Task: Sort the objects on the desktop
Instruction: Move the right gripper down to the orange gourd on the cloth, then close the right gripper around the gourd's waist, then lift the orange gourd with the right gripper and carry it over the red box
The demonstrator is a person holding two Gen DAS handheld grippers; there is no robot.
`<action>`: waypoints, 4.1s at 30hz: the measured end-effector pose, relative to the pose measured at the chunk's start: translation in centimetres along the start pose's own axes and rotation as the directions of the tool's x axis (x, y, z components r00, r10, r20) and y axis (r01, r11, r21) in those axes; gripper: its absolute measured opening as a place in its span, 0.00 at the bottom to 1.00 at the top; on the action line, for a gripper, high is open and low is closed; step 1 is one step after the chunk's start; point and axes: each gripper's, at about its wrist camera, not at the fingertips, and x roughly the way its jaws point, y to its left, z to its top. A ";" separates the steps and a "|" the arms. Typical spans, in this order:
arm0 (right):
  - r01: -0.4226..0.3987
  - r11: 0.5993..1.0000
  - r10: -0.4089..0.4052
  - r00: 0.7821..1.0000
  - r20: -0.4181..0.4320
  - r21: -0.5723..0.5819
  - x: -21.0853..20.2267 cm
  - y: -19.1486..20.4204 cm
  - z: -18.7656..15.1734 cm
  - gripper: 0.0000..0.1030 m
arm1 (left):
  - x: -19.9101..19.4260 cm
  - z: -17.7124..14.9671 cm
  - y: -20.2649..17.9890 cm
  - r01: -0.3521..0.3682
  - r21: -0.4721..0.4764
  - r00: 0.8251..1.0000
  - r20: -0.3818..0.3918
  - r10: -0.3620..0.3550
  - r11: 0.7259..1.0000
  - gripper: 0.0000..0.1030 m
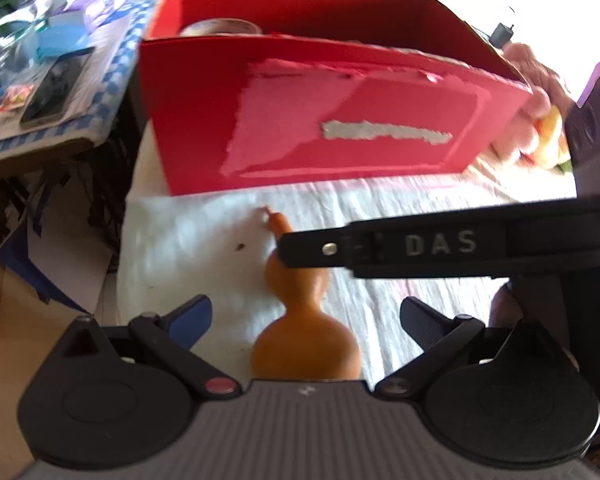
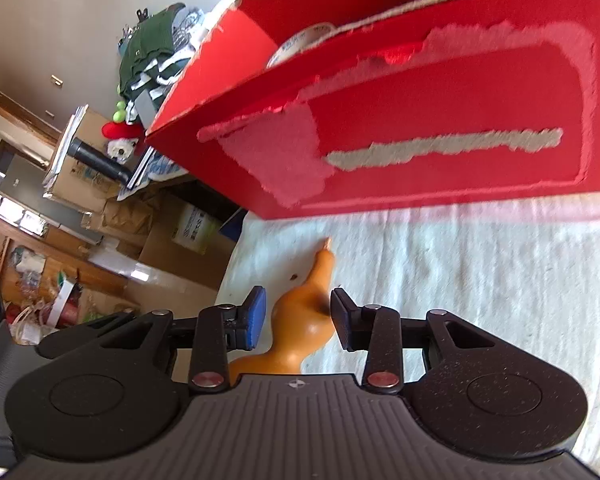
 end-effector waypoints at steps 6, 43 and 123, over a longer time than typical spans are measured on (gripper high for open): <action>0.000 0.999 0.001 1.000 -0.023 0.049 -0.2 -0.9 -0.5 0.40 | 1.1 0.2 1.1 0.071 -0.053 0.996 -0.059 -0.074 0.996 0.82; -0.013 0.985 0.021 0.999 -0.044 0.171 -2.7 -4.4 -3.5 0.38 | 3.0 -1.1 -4.6 0.099 0.103 0.991 -0.097 -0.089 0.990 0.54; 0.098 0.995 -0.092 0.939 0.332 -0.004 -14.7 -3.1 10.8 0.36 | -4.0 17.9 -11.5 0.285 0.383 0.928 0.121 -0.354 0.879 0.53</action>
